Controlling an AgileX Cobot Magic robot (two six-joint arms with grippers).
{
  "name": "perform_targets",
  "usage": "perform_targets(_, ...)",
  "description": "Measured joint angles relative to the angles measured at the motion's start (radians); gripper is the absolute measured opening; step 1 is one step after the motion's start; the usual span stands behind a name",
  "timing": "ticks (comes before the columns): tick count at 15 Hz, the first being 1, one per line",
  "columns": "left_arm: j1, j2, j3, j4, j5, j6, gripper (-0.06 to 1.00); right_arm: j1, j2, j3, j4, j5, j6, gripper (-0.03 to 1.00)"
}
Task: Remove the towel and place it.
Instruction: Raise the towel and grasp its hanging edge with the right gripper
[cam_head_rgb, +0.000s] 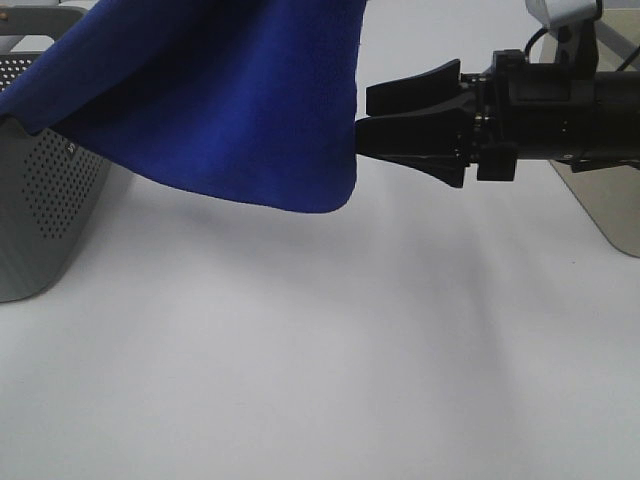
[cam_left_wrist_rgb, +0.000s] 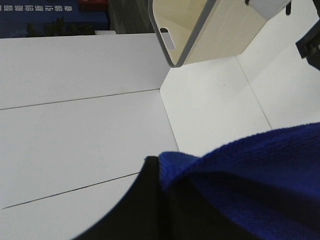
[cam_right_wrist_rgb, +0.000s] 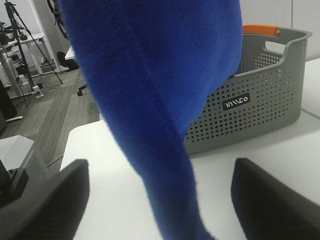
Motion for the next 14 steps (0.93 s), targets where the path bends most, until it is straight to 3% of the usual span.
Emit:
perform_targets(8, -0.004, 0.0, 0.0, -0.004, -0.03, 0.012, 0.0, 0.134, 0.106, -0.092, 0.001, -0.054, -0.017, 0.76)
perform_targets(11, 0.004, 0.007, 0.0, 0.003, -0.032, 0.012, 0.0, 0.14, 0.106, -0.094, 0.001, -0.045, -0.009, 0.76)
perform_targets(14, 0.012, 0.031, 0.0, 0.066, -0.041, -0.005, 0.0, 0.137, 0.106, -0.094, -0.063, -0.06, 0.041, 0.73)
